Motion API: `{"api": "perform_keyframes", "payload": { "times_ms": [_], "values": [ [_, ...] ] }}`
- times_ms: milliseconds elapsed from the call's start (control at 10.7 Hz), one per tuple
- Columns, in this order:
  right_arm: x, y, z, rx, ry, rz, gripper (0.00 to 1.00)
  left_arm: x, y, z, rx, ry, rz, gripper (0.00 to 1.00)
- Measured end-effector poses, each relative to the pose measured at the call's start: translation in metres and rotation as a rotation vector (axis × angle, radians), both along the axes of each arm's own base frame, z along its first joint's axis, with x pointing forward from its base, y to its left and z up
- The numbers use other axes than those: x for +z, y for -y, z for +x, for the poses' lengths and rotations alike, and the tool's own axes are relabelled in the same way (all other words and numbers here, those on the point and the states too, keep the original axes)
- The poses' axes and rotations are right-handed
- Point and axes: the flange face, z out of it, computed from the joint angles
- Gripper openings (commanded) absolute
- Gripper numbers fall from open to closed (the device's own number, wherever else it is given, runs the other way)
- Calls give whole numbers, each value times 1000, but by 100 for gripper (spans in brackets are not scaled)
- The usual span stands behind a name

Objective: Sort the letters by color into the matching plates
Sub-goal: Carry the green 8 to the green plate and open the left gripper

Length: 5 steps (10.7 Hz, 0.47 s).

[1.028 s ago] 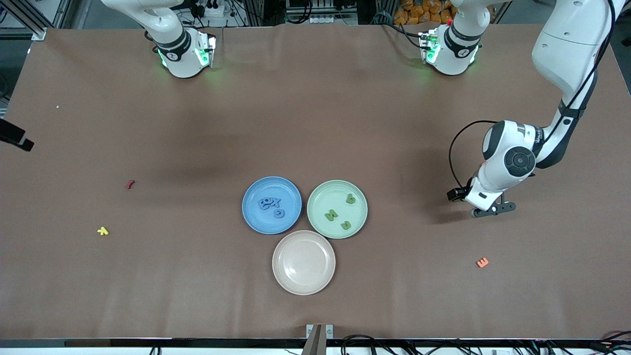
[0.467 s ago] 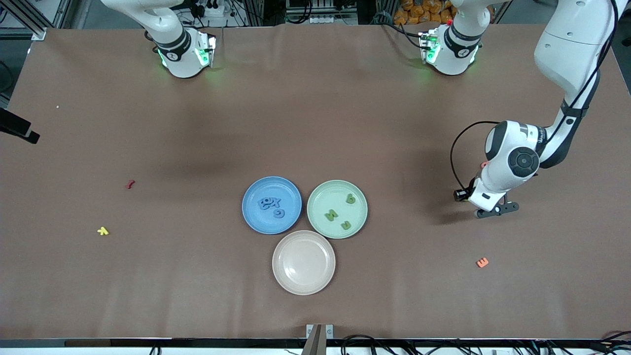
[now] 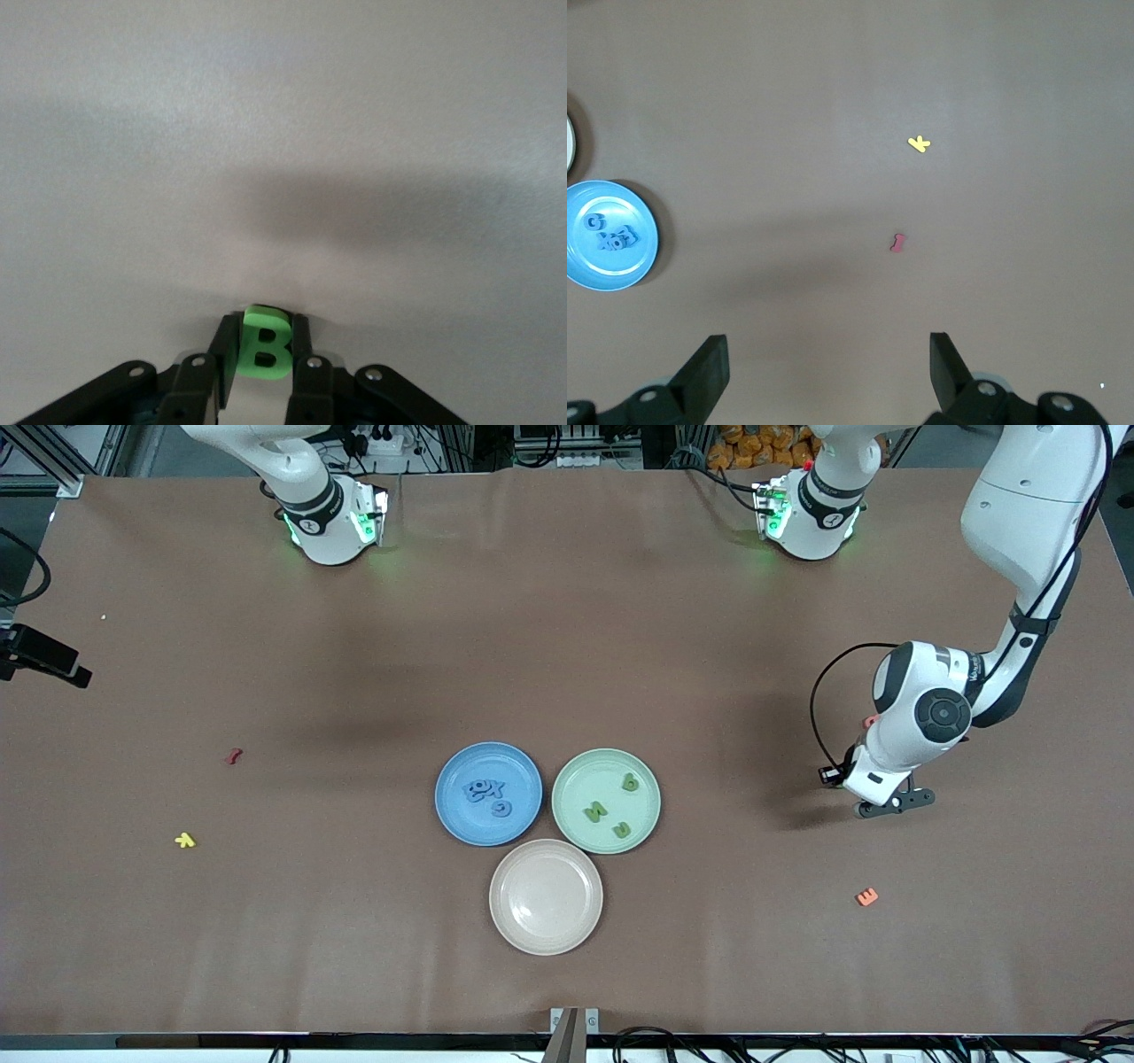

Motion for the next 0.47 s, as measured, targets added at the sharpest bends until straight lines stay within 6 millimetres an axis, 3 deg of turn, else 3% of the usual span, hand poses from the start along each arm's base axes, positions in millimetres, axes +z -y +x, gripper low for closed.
{"api": "perform_keyframes", "payload": {
  "times_ms": [280, 467],
  "values": [
    [1, -7, 3, 15, 15, 4, 100, 27, 26, 18, 67, 52, -51, 0],
    [1, -10, 3, 21, 18, 5, 100, 51, 59, 31, 142, 72, -85, 0]
  ]
}}
